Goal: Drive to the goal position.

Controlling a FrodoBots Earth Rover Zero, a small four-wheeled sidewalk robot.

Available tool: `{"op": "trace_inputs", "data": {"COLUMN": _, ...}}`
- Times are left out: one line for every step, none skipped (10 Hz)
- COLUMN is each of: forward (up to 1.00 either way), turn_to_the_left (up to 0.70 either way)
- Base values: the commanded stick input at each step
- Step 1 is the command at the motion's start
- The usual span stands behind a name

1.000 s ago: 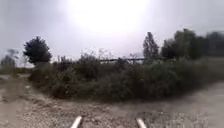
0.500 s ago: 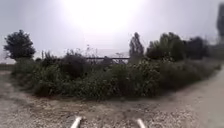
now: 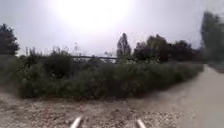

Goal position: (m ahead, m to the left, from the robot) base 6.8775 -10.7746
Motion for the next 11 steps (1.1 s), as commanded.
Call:
{"op": "trace_inputs", "data": {"forward": 0.00, "turn_to_the_left": -0.85}}
{"op": "trace_inputs", "data": {"forward": 0.00, "turn_to_the_left": -0.85}}
{"op": "trace_inputs", "data": {"forward": 0.00, "turn_to_the_left": -0.85}}
{"op": "trace_inputs", "data": {"forward": 0.00, "turn_to_the_left": -0.85}}
{"op": "trace_inputs", "data": {"forward": 0.00, "turn_to_the_left": -0.85}}
{"op": "trace_inputs", "data": {"forward": 0.00, "turn_to_the_left": -0.85}}
{"op": "trace_inputs", "data": {"forward": 0.00, "turn_to_the_left": -0.85}}
{"op": "trace_inputs", "data": {"forward": 0.00, "turn_to_the_left": -0.85}}
{"op": "trace_inputs", "data": {"forward": 0.00, "turn_to_the_left": -0.85}}
{"op": "trace_inputs", "data": {"forward": 0.00, "turn_to_the_left": -0.85}}
{"op": "trace_inputs", "data": {"forward": 0.00, "turn_to_the_left": -0.85}}
